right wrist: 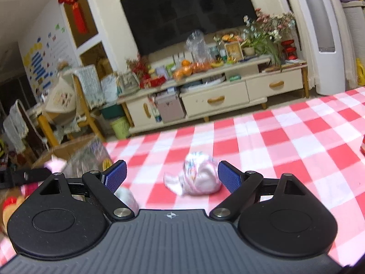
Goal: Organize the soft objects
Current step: 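Move both tools back from the box over the remaining toys, then grasp the pale blue fluffy slipper with the left gripper while the right reaches for the white shuttlecock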
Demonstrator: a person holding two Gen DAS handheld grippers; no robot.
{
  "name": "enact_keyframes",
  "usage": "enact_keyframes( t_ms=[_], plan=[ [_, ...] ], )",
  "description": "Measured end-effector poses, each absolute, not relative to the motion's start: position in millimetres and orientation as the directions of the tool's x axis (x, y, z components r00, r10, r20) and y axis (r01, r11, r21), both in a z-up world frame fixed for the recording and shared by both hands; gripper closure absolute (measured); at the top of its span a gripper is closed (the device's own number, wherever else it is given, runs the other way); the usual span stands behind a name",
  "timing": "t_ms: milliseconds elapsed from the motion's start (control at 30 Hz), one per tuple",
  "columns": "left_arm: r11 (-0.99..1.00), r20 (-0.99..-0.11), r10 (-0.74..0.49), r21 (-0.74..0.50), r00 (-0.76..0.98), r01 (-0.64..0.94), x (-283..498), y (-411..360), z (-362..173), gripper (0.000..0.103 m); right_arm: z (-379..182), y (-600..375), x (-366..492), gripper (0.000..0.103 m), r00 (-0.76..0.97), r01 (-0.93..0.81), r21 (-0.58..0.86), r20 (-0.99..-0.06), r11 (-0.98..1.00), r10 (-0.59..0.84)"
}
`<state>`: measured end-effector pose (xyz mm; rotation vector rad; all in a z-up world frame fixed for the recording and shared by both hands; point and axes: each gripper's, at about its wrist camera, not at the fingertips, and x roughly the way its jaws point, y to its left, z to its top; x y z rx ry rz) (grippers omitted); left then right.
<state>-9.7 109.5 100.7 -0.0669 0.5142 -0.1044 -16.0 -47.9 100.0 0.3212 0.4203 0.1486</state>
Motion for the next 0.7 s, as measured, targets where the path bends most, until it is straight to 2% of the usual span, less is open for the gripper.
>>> enact_keyframes(
  t_ms=[300,467,700],
  plan=[
    [0.992,-0.483,-0.123,-0.060,0.867,0.107,-13.0,96.2,100.4,0.001,84.2,-27.7,-36.7,0.000,0.811,-0.188,0.323,-0.482,0.928,0.332],
    [0.992,-0.481,-0.128,-0.050,0.867,0.118,-12.4,89.8,100.7,0.001,80.0,-21.2,-43.6,0.000,0.791,-0.198,0.333,-0.501,0.922,0.351],
    [0.994,-0.484,-0.110,-0.044,0.868,0.101,-7.4,85.5,99.1,0.001,69.9,-26.5,-41.2,0.000,0.742,-0.137,0.470,-0.534,0.872,0.404]
  ],
)
